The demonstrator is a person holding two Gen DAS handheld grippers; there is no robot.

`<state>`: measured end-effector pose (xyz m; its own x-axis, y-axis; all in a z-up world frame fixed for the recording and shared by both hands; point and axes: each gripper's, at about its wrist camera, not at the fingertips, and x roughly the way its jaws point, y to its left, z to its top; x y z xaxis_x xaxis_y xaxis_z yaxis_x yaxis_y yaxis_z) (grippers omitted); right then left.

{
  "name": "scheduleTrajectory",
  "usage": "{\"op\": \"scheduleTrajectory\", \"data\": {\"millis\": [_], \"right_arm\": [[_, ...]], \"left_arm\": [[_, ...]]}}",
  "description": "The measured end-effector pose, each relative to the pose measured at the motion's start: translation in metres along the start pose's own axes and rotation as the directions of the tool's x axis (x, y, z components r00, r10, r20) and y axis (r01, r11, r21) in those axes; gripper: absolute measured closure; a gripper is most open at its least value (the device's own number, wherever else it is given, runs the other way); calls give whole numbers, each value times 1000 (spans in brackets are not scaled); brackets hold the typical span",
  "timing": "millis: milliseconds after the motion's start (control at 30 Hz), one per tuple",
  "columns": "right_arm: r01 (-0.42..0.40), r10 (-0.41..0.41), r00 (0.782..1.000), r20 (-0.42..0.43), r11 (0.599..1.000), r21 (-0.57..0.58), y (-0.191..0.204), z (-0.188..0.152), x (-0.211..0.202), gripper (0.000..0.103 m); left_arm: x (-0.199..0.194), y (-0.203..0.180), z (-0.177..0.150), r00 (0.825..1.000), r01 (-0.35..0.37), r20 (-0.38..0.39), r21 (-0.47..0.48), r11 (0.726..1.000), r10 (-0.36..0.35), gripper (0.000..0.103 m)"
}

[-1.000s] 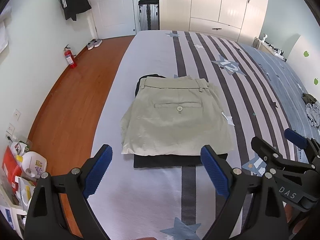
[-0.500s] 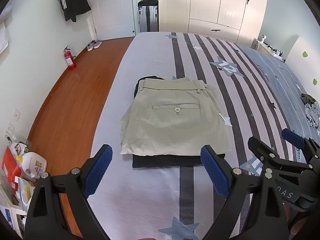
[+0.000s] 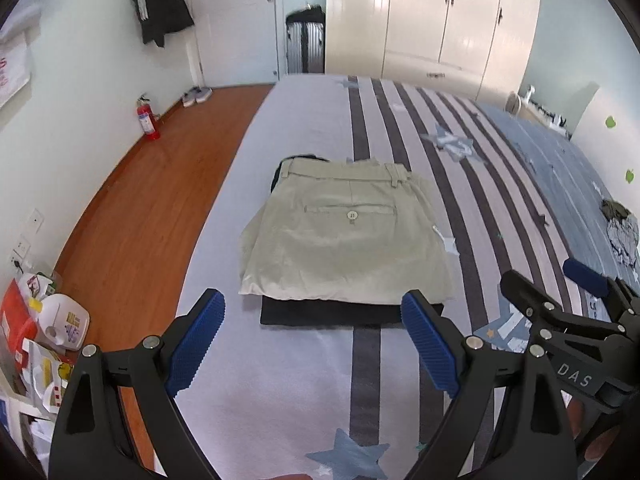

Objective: Fold clothes

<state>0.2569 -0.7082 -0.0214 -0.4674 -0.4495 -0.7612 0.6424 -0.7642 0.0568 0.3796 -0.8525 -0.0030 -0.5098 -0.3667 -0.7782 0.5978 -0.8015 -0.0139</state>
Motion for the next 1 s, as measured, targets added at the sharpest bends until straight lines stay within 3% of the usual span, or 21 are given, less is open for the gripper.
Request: {"op": "scheduleTrajectory", "data": {"millis": [200, 433, 700, 767, 1000], "right_arm": [[-44, 42, 996, 75, 999, 20, -17, -14, -8, 8], [-44, 41, 990, 132, 999, 20, -16, -36, -11, 8], [-5, 2, 979, 206, 1000, 12, 2, -61, -24, 7], [10, -13, 973, 230, 1000, 13, 9, -66, -30, 1], [43, -54, 965, 255, 998, 51, 17, -78, -49, 1]], "left_arm": [[-15, -17, -18, 996, -45, 74, 13, 999, 44, 14], [-12, -24, -45, 989, -43, 141, 36, 998, 37, 14], [-14, -2, -67, 983, 13, 184, 46, 999, -22, 14], [-19, 2, -68, 980, 23, 195, 50, 998, -33, 14], [-36, 15, -77, 972, 63, 223, 42, 997, -70, 8]]}}
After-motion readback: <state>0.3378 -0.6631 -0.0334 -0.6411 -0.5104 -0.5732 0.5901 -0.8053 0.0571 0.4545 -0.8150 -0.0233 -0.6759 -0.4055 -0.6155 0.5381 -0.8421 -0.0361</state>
